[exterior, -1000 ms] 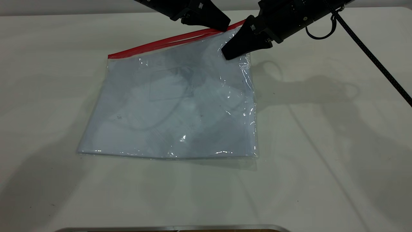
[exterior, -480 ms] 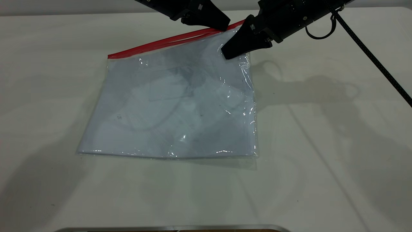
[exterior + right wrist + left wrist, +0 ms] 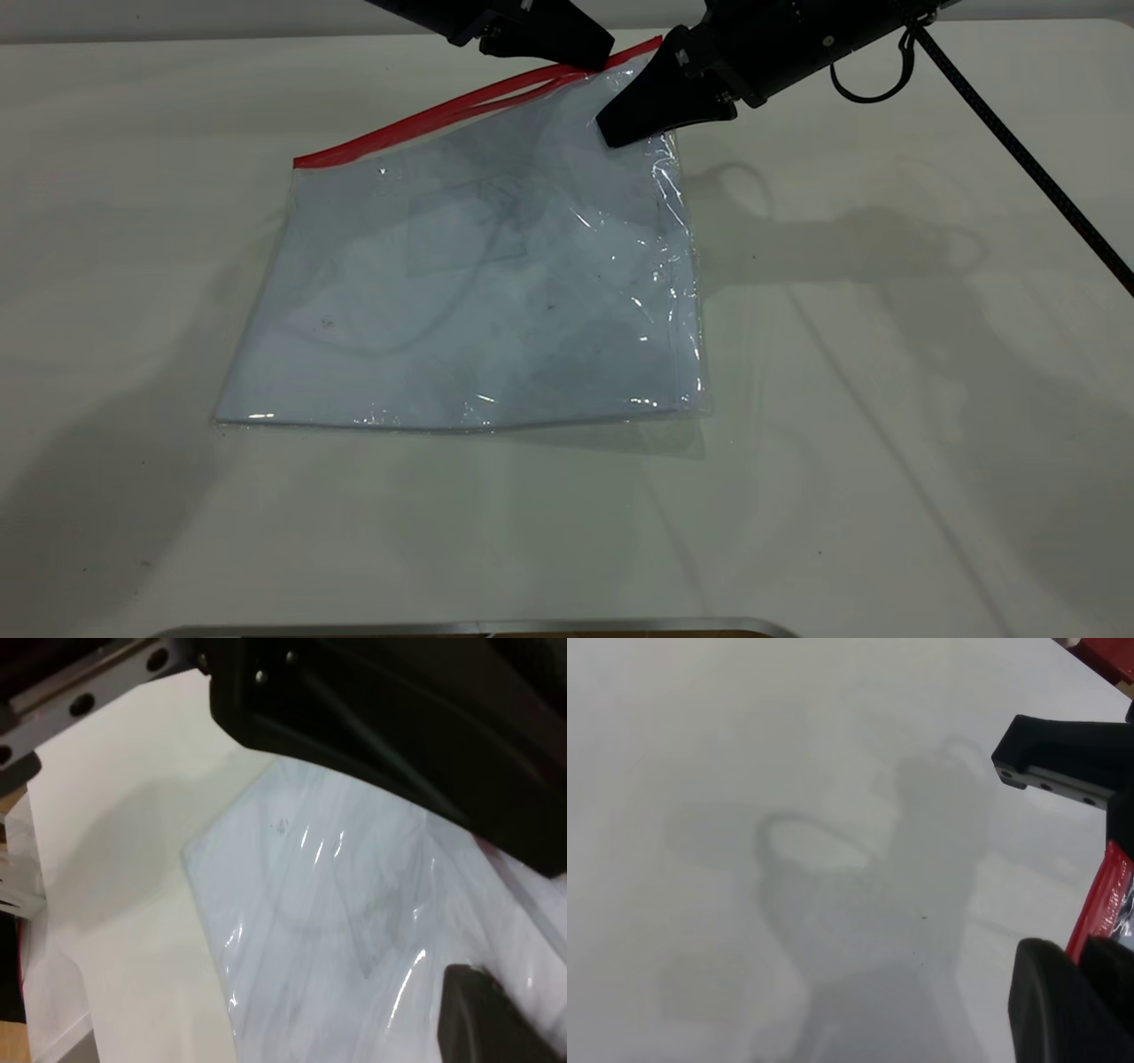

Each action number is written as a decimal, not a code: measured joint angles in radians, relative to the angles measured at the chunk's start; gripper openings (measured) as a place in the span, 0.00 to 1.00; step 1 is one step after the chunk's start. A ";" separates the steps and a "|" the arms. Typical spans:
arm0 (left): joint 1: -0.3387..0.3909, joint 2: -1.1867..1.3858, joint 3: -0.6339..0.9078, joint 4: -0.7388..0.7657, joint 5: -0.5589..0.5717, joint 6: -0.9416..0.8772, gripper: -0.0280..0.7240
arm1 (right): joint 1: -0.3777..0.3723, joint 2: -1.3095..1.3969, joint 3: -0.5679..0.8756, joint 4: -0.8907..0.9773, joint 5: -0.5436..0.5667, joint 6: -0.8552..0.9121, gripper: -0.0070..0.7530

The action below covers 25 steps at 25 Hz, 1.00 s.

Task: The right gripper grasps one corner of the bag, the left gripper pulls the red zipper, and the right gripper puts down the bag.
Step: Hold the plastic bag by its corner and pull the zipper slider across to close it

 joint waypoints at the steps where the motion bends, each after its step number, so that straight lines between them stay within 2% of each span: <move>1: 0.001 0.000 0.000 0.004 0.000 0.000 0.12 | 0.000 0.000 0.000 0.006 0.000 0.000 0.05; 25: 0.029 -0.008 -0.009 0.037 0.011 0.000 0.12 | -0.010 0.000 -0.002 0.071 0.020 -0.018 0.05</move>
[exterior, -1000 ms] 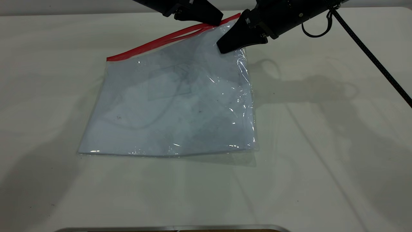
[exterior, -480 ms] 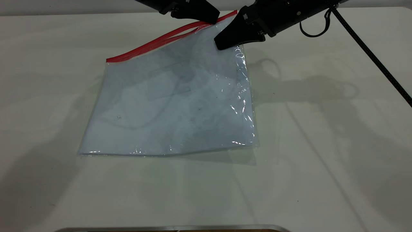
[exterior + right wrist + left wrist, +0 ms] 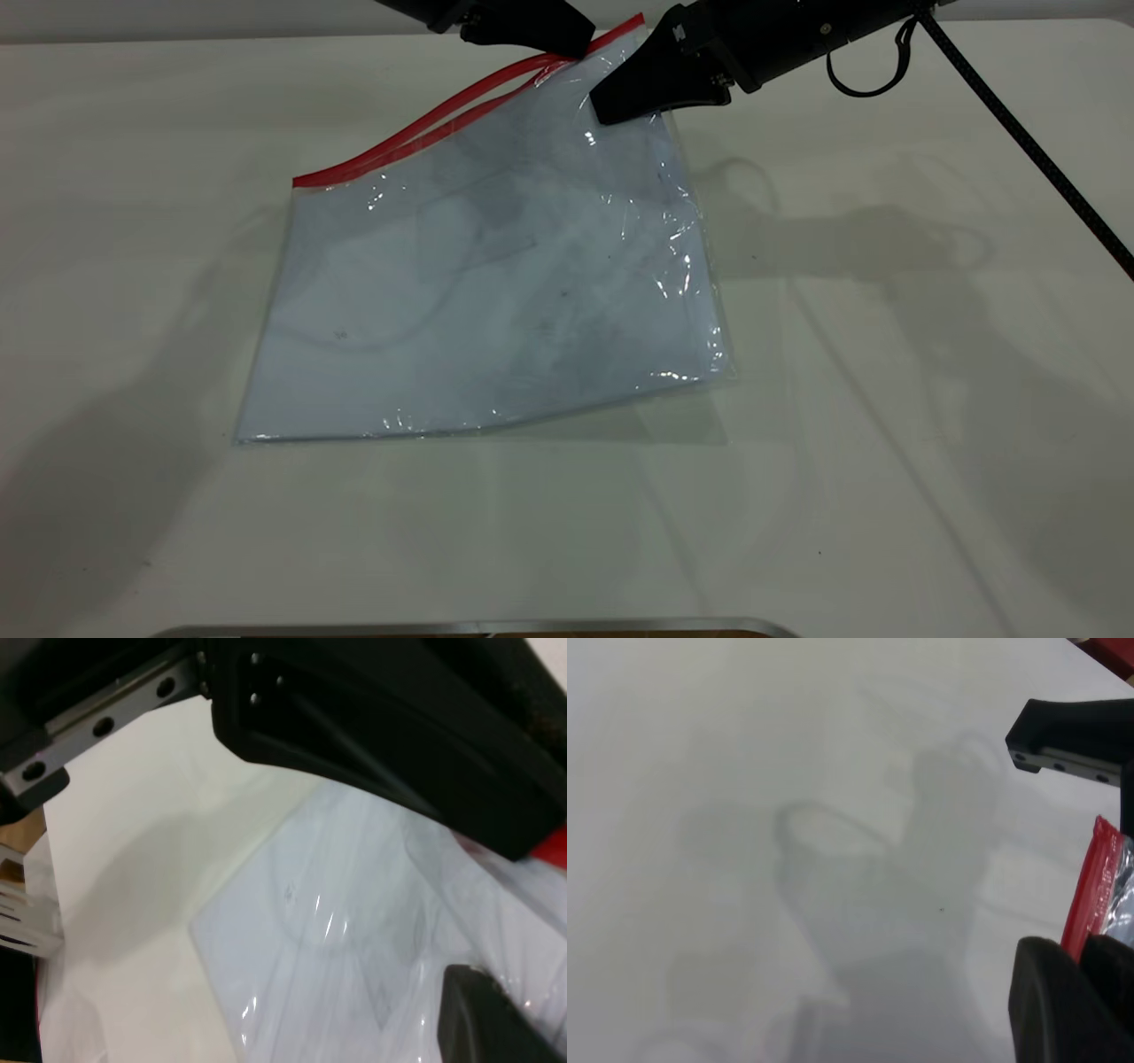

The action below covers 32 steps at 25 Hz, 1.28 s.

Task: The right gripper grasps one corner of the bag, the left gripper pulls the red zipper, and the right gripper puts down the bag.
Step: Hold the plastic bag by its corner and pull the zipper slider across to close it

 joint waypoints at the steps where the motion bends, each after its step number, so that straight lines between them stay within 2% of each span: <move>1: 0.003 0.000 0.000 0.000 0.002 0.000 0.13 | 0.000 0.000 0.000 0.005 0.001 0.000 0.05; 16: 0.027 0.000 0.000 0.092 -0.011 -0.025 0.15 | -0.025 0.000 -0.009 0.024 0.017 -0.021 0.05; 25: 0.070 0.002 0.000 0.249 -0.064 -0.070 0.17 | -0.050 -0.001 -0.035 0.037 0.026 -0.024 0.05; 32: 0.089 0.020 0.000 0.351 -0.065 -0.123 0.17 | -0.055 -0.008 -0.038 0.049 0.023 -0.026 0.05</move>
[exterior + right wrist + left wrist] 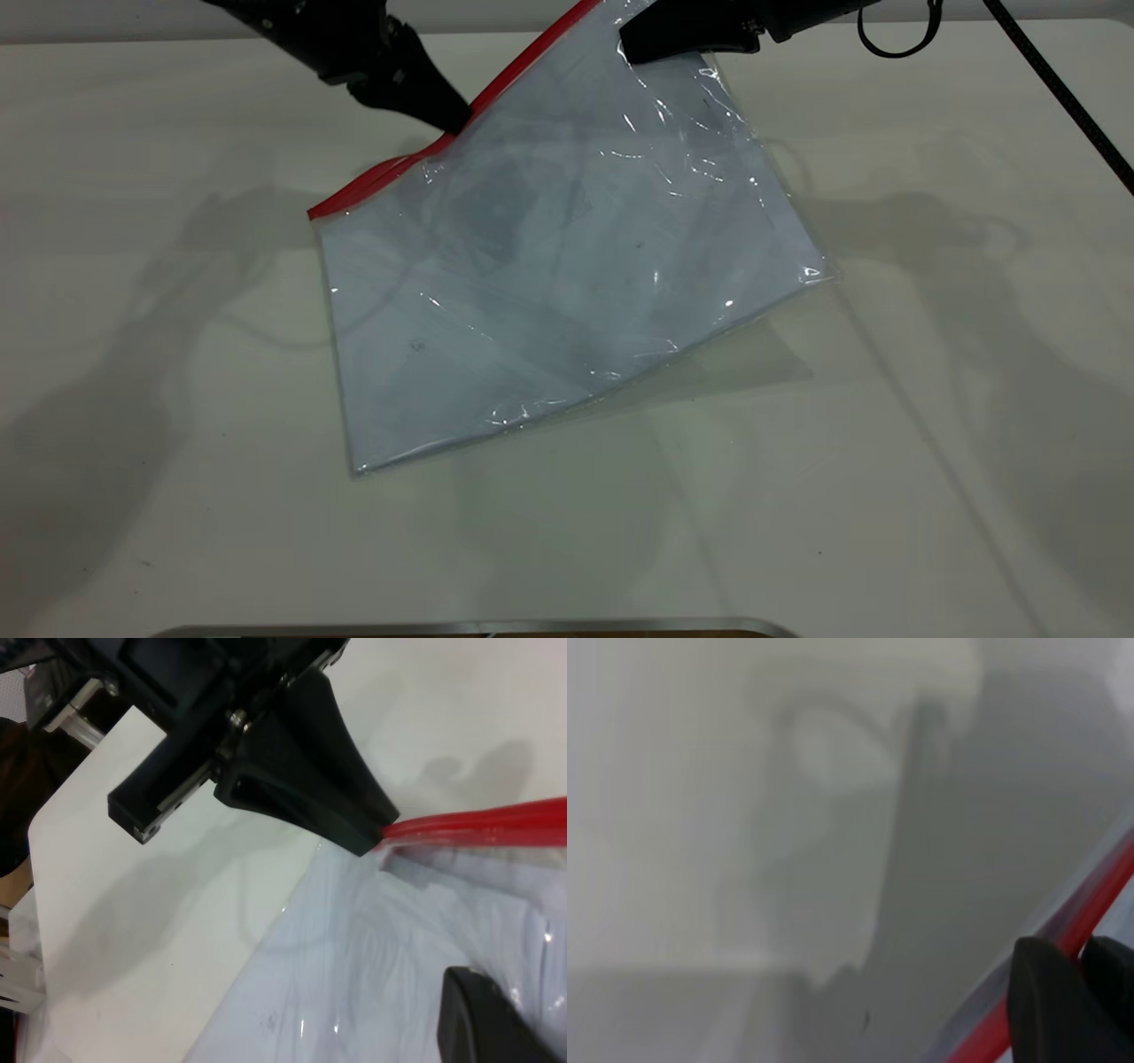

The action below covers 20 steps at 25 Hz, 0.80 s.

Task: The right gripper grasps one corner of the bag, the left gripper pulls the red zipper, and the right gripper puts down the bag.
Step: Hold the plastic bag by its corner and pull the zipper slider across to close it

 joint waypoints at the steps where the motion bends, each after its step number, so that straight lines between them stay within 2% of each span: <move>1: 0.003 0.002 0.000 0.029 0.001 -0.016 0.17 | 0.000 -0.001 0.000 0.000 -0.001 0.000 0.05; 7: 0.030 0.022 0.000 0.165 0.001 -0.077 0.18 | -0.003 -0.007 0.000 0.006 -0.003 -0.001 0.05; 20: 0.090 0.022 0.000 0.251 0.005 -0.130 0.20 | -0.003 -0.007 -0.001 0.010 -0.003 -0.003 0.05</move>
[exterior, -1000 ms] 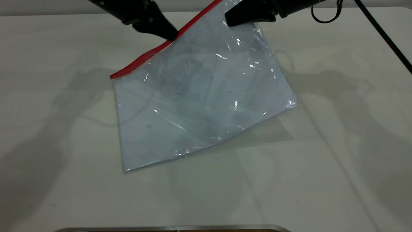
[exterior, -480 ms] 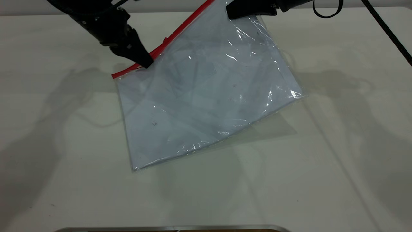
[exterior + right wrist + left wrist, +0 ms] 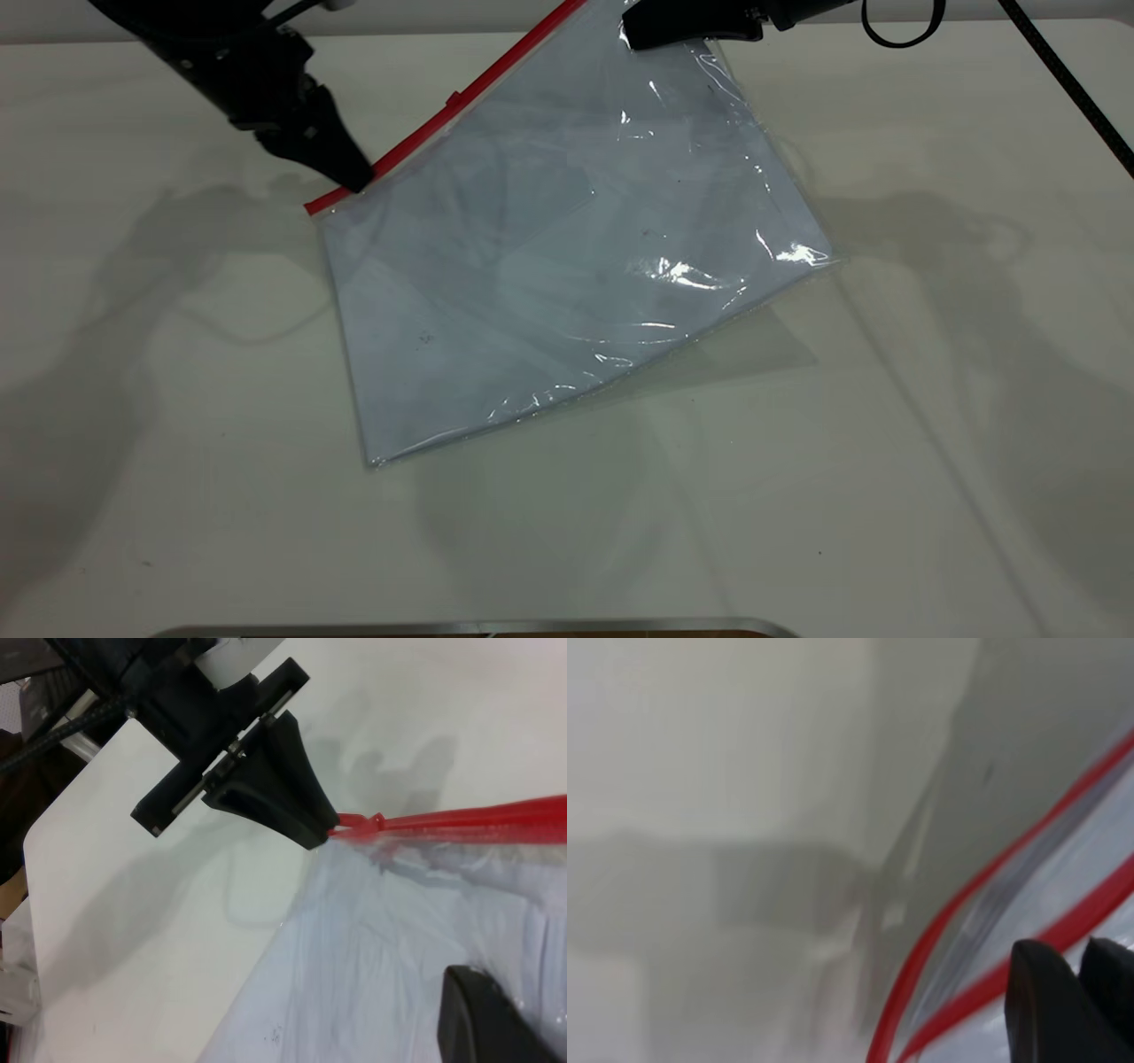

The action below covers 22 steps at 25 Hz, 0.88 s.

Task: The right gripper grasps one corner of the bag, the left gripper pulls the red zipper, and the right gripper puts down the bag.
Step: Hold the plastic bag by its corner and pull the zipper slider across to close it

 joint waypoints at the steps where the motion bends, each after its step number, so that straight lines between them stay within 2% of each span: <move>1: 0.006 0.000 0.000 0.017 0.000 -0.015 0.20 | 0.000 0.000 0.000 0.001 0.000 0.000 0.05; 8: 0.040 0.000 0.000 0.059 0.048 -0.065 0.21 | 0.000 0.000 -0.001 0.004 0.002 0.000 0.05; 13: 0.044 -0.005 0.000 -0.074 0.097 -0.071 0.25 | 0.000 0.000 -0.001 0.005 0.002 0.000 0.05; 15: 0.044 -0.017 0.000 -0.164 0.099 -0.042 0.31 | 0.000 0.000 -0.001 0.005 0.002 0.000 0.05; 17: 0.043 -0.035 -0.005 -0.220 0.104 -0.007 0.41 | 0.000 0.000 -0.001 0.005 0.002 0.000 0.05; 22: 0.020 -0.048 -0.054 -0.256 0.112 0.017 0.65 | 0.000 0.000 -0.001 0.005 0.002 0.000 0.05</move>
